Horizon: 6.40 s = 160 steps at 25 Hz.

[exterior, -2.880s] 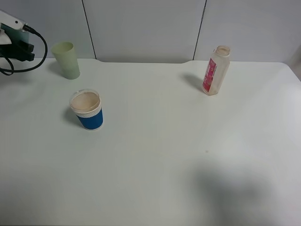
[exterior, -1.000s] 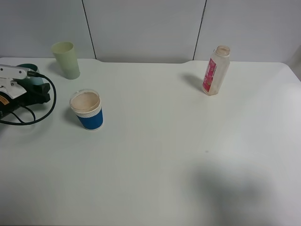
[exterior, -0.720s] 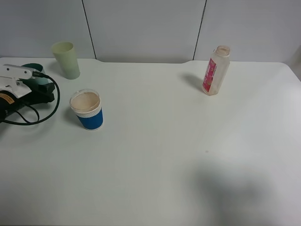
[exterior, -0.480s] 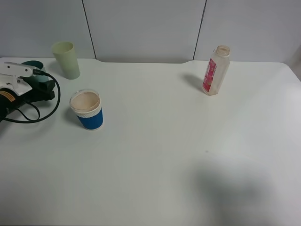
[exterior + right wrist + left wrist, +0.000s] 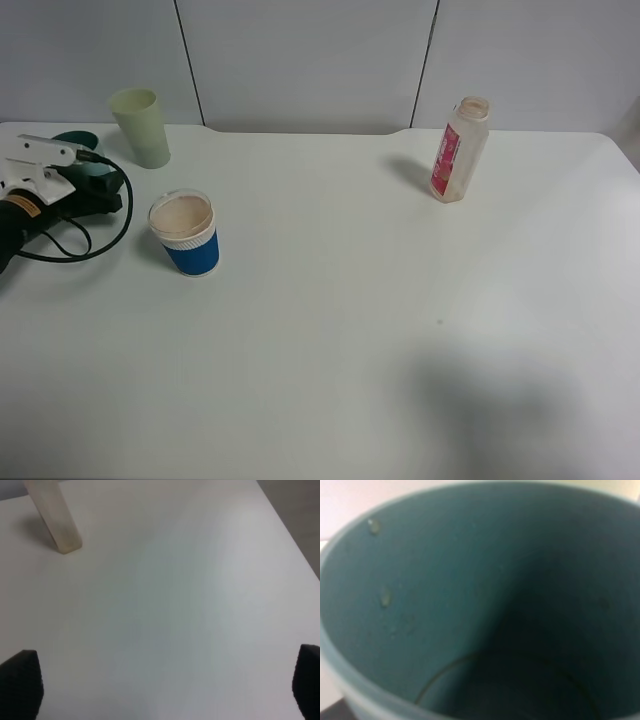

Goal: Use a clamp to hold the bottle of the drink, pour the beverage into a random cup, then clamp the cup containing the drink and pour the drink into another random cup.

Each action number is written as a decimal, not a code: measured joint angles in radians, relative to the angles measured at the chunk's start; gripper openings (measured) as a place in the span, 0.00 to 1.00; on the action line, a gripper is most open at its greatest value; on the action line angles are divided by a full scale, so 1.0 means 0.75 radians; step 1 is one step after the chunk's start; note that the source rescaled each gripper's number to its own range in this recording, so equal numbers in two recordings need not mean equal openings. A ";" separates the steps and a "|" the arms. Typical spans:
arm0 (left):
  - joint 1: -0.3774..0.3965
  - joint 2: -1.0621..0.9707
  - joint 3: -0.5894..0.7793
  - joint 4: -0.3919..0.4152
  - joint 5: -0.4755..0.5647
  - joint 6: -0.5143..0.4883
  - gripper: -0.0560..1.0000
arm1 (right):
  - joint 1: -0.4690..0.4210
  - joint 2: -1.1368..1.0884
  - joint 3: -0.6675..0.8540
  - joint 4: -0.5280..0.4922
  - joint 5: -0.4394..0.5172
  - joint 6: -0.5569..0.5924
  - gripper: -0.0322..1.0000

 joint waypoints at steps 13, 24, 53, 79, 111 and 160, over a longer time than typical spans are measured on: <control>0.000 0.019 0.000 0.000 -0.036 -0.003 0.06 | 0.000 0.000 0.000 0.000 0.000 0.000 1.00; 0.000 0.022 0.000 0.001 -0.017 -0.130 0.15 | 0.000 0.000 0.000 0.000 0.000 0.000 1.00; 0.000 -0.190 0.002 0.046 -0.011 -0.279 0.85 | 0.000 0.000 0.000 0.000 0.000 0.000 1.00; -0.004 -0.903 0.007 0.023 0.577 -0.493 1.00 | 0.000 0.000 0.000 0.000 0.000 0.000 1.00; -0.414 -1.785 0.252 -0.578 1.403 -0.001 1.00 | 0.000 0.000 0.000 0.000 0.000 0.000 1.00; -0.202 -2.921 0.301 -0.552 3.038 0.030 1.00 | 0.000 0.000 0.000 0.000 0.000 0.000 1.00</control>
